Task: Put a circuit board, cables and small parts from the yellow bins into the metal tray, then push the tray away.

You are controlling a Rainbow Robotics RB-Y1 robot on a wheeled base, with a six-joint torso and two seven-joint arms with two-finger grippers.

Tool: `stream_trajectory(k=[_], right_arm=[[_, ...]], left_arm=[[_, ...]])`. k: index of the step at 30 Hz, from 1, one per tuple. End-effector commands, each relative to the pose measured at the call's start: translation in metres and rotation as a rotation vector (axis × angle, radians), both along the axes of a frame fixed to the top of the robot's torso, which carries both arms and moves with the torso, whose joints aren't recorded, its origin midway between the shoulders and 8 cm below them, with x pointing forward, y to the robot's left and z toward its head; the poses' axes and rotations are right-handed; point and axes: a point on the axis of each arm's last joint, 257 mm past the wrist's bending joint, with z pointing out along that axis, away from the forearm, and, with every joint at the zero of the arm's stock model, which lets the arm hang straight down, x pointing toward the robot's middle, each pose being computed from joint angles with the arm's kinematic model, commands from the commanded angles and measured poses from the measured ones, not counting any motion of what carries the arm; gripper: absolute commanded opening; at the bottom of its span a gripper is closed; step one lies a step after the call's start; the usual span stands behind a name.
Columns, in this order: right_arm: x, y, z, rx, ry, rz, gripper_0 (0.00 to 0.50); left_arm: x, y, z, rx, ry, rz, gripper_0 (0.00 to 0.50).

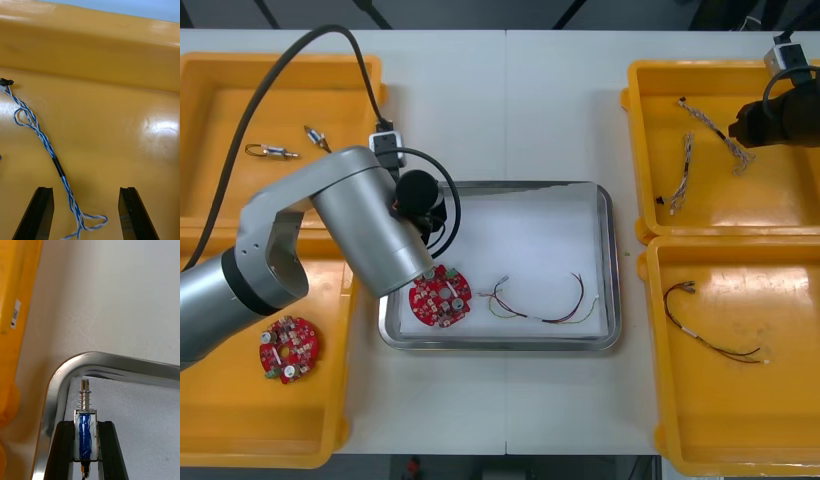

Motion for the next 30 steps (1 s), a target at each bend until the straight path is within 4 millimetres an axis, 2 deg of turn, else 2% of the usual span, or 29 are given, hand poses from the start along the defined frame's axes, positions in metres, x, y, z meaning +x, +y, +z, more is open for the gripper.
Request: stream_trajectory(k=[1,9,19,21,22,24,26,29,30], right_arm=[[0.027,0.023,0.029,0.016,-0.09,0.02,0.5],[0.036,0.031,0.02,0.067,-0.109,0.001,0.5],[0.036,0.047,0.008,0.072,-0.088,0.017,0.5],[0.035,0.048,0.003,0.067,-0.08,0.02,0.5],[0.034,0.048,0.0,0.071,-0.073,0.017,0.5],[0.033,0.048,-0.006,0.08,-0.062,0.013,0.5],[0.031,0.047,-0.012,0.093,-0.051,0.007,0.5],[0.029,0.047,-0.018,0.091,-0.036,0.007,0.5],[0.028,0.047,-0.019,0.092,-0.035,0.007,0.442]], left_arm=[[0.007,-0.028,0.005,-0.069,-0.044,-0.003,0.0],[0.0,-0.045,-0.006,-0.144,-0.061,0.016,0.0],[-0.004,-0.049,-0.012,-0.148,-0.051,0.014,0.006],[-0.003,-0.049,-0.011,-0.143,-0.057,0.013,0.101],[-0.003,-0.048,-0.011,-0.143,-0.059,0.013,0.192],[-0.002,-0.048,-0.009,-0.137,-0.066,0.012,0.282],[-0.001,-0.049,-0.006,-0.14,-0.072,0.009,0.34],[0.0,-0.048,0.002,-0.136,-0.084,0.009,0.379],[0.001,-0.049,0.005,-0.137,-0.088,0.008,0.394]])
